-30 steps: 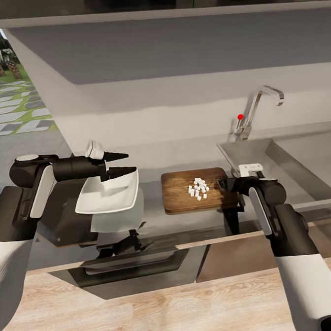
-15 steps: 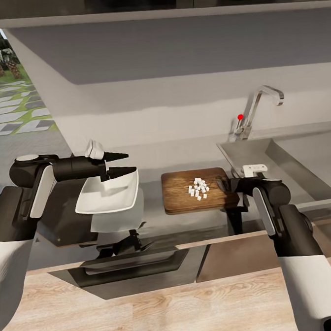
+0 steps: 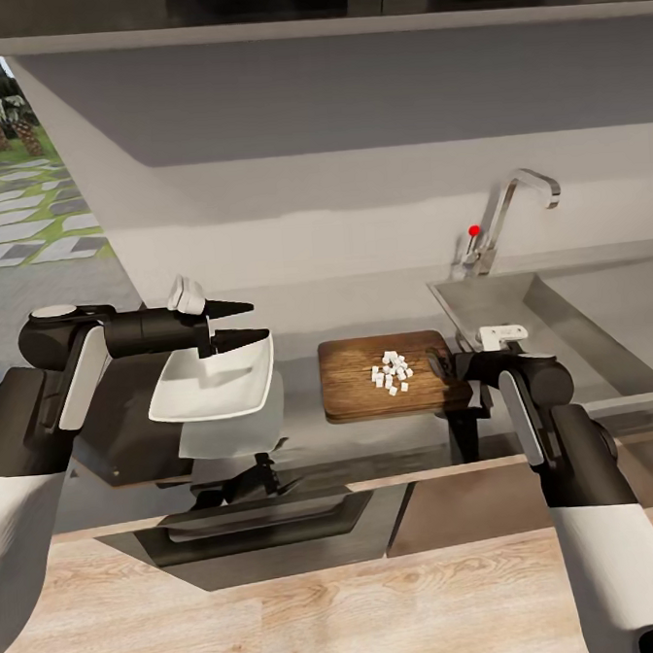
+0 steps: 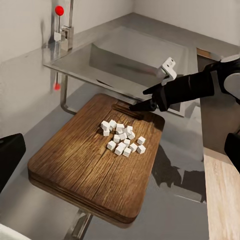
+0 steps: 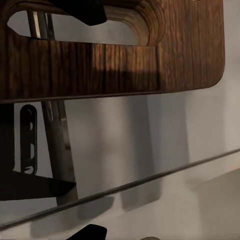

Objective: In the kitchen, take the Vidalia onion out of the sink, dice it on the chopping board with the paring knife, put the diced onion into the bowl on the countertop, then place both the paring knife and the chopping board into the sink.

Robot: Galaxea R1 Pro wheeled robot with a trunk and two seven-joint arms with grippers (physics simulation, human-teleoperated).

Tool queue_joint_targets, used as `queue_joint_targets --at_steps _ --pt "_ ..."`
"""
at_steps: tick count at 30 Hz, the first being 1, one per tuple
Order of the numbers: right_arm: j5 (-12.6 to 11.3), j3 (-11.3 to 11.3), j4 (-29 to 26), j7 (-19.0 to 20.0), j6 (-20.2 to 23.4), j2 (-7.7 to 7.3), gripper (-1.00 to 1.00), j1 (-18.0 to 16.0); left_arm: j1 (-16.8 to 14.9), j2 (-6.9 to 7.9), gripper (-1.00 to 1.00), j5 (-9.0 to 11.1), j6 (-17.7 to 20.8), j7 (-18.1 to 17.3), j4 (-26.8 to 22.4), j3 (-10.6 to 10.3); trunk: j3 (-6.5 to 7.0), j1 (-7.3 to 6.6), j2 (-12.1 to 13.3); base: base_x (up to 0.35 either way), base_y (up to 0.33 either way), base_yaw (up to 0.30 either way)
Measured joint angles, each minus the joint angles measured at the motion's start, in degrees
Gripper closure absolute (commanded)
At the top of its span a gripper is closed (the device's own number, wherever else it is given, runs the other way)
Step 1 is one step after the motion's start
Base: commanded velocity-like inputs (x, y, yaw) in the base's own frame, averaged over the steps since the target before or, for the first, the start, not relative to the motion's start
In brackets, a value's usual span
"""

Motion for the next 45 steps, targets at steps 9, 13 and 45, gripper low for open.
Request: queue_joint_targets --at_steps 9,13,45 --pt "0.0 0.0 0.0 0.0 0.0 -0.01 -1.00 0.0 0.0 0.00 -1.00 0.0 0.0 0.0 0.0 0.0 -0.33 0.00 0.0 0.000 0.000 0.000" --pt "0.0 0.0 0.0 0.0 0.0 0.00 -1.00 0.0 0.0 0.00 -1.00 0.0 0.0 0.0 0.0 0.0 -0.70 0.00 0.0 0.002 0.000 0.000" --pt "-0.4 0.0 -0.6 0.0 -0.1 0.02 -1.00 0.0 0.0 0.00 -1.00 0.0 0.1 0.0 0.0 0.0 -2.27 -0.01 0.0 0.036 0.019 0.000"
